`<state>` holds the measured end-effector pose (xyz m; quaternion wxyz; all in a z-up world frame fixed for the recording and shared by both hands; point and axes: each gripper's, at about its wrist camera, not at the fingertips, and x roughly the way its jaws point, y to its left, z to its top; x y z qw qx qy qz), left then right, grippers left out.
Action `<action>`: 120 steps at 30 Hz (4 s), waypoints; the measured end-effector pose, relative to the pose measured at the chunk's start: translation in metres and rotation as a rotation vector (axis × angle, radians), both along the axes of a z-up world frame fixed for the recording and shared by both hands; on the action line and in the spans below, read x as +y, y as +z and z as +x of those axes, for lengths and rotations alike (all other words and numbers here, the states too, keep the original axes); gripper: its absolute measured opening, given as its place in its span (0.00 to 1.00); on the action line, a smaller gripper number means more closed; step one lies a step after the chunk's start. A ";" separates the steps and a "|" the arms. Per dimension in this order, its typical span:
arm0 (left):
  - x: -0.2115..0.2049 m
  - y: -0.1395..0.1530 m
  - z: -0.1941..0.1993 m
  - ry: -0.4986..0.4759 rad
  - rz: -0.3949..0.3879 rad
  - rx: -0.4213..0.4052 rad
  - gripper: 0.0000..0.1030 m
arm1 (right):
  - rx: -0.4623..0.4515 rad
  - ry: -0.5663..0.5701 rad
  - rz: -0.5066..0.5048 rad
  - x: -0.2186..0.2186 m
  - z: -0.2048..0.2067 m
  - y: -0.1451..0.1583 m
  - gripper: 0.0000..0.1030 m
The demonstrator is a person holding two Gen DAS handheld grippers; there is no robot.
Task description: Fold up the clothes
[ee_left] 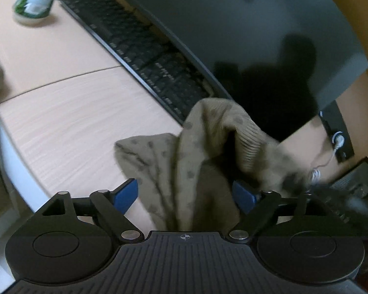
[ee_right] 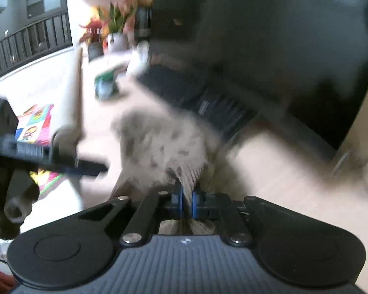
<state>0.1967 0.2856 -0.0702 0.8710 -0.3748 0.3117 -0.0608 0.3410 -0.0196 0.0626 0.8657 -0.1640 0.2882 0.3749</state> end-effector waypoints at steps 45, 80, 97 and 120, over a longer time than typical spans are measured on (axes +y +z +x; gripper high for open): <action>-0.010 -0.013 0.055 -0.225 0.078 0.206 0.50 | 0.583 -0.102 0.379 -0.033 0.090 -0.135 0.44; -0.023 -0.001 0.218 -0.369 0.241 0.031 0.62 | 0.119 -0.215 0.014 0.031 0.066 -0.129 0.69; -0.136 0.080 -0.050 0.255 0.482 -0.075 1.00 | 0.074 -0.259 0.284 -0.106 -0.025 -0.053 1.00; -0.294 0.094 -0.156 0.367 0.763 0.024 1.00 | -0.079 -0.268 0.299 -0.201 -0.126 -0.050 1.00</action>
